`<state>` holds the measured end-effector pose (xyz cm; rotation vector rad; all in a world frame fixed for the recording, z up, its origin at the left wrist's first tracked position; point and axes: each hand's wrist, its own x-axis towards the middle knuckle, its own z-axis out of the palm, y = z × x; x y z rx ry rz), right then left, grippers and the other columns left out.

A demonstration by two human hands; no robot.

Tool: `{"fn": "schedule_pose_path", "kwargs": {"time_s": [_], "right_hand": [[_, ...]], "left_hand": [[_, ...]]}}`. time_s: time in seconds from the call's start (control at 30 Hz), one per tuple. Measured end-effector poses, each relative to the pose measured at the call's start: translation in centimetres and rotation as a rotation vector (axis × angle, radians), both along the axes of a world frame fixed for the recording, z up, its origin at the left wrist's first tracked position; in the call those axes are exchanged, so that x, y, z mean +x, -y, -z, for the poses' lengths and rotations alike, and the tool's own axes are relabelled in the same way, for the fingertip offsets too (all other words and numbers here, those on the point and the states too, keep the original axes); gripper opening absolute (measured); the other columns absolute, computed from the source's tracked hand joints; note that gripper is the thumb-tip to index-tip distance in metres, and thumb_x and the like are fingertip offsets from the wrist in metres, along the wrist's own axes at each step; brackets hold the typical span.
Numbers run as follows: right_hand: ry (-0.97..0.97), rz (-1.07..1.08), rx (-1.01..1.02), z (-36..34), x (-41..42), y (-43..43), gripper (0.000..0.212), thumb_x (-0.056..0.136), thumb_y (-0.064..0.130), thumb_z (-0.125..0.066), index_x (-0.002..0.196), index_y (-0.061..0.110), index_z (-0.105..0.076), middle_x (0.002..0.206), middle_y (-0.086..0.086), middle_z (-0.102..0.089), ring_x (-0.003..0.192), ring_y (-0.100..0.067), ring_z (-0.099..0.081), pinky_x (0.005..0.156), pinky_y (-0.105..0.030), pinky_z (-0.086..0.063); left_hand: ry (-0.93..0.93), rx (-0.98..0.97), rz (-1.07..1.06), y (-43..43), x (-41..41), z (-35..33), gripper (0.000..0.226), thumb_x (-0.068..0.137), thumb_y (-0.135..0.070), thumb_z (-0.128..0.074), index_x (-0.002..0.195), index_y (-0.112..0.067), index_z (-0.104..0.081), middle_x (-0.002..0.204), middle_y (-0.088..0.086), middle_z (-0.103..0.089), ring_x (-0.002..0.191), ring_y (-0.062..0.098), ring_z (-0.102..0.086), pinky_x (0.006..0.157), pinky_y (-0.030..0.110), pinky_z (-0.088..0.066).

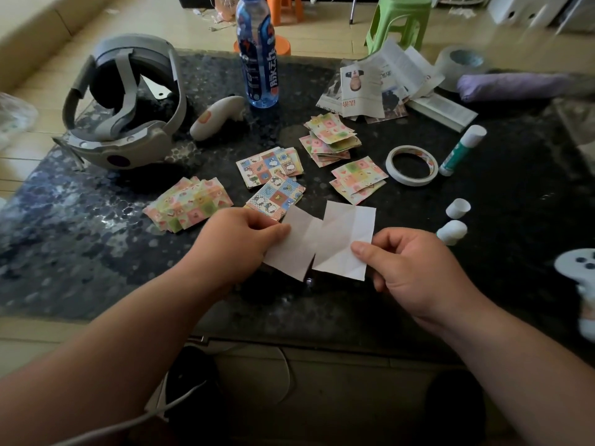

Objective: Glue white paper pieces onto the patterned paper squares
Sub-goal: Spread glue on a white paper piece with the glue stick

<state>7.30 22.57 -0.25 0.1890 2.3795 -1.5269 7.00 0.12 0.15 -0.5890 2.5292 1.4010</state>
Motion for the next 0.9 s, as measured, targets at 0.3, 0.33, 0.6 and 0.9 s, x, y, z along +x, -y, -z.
{"fn": "schedule_pose_path", "kwargs": {"time_s": [0.3,0.33,0.6,0.9], "right_hand": [[-0.003,-0.048,0.053,-0.8,0.6,0.0,0.028,0.092,0.035,-0.073,0.073,0.014,-0.071,0.051,0.007,-0.064,0.045,-0.002,-0.055,0.049,-0.015,-0.045],[-0.015,-0.05,0.062,-0.8,0.7,-0.1,0.029,0.092,0.035,-0.073,0.073,0.014,-0.07,0.05,0.007,-0.063,0.045,-0.002,-0.054,0.047,-0.013,-0.043],[0.007,-0.031,-0.028,-0.1,1.8,0.1,0.026,0.096,0.026,-0.071,0.077,0.009,-0.073,0.052,0.002,-0.064,0.046,-0.009,-0.052,0.048,-0.014,-0.041],[0.076,-0.048,0.004,-0.1,2.6,-0.4,0.03,0.096,0.032,-0.07,0.08,0.006,-0.074,0.052,0.007,-0.066,0.044,-0.006,-0.052,0.047,-0.017,-0.043]], "left_hand": [[-0.179,-0.511,0.102,1.8,-0.6,-0.4,0.023,0.089,-0.044,-0.072,0.091,-0.023,-0.064,0.092,-0.01,-0.058,0.084,0.009,-0.052,0.071,0.028,-0.037],[-0.237,-0.468,0.105,1.4,-0.4,-0.5,0.025,0.091,-0.044,-0.071,0.085,-0.02,-0.066,0.083,-0.01,-0.059,0.076,0.008,-0.053,0.066,0.027,-0.039],[0.08,0.273,0.136,-3.3,1.9,0.6,0.022,0.09,-0.042,-0.074,0.082,-0.022,-0.078,0.071,0.0,-0.072,0.062,0.014,-0.06,0.064,0.035,-0.048],[0.042,0.148,0.092,-4.6,2.6,0.8,0.028,0.082,-0.046,-0.081,0.076,-0.019,-0.075,0.07,0.006,-0.074,0.054,0.01,-0.06,0.052,0.026,-0.045]]}}
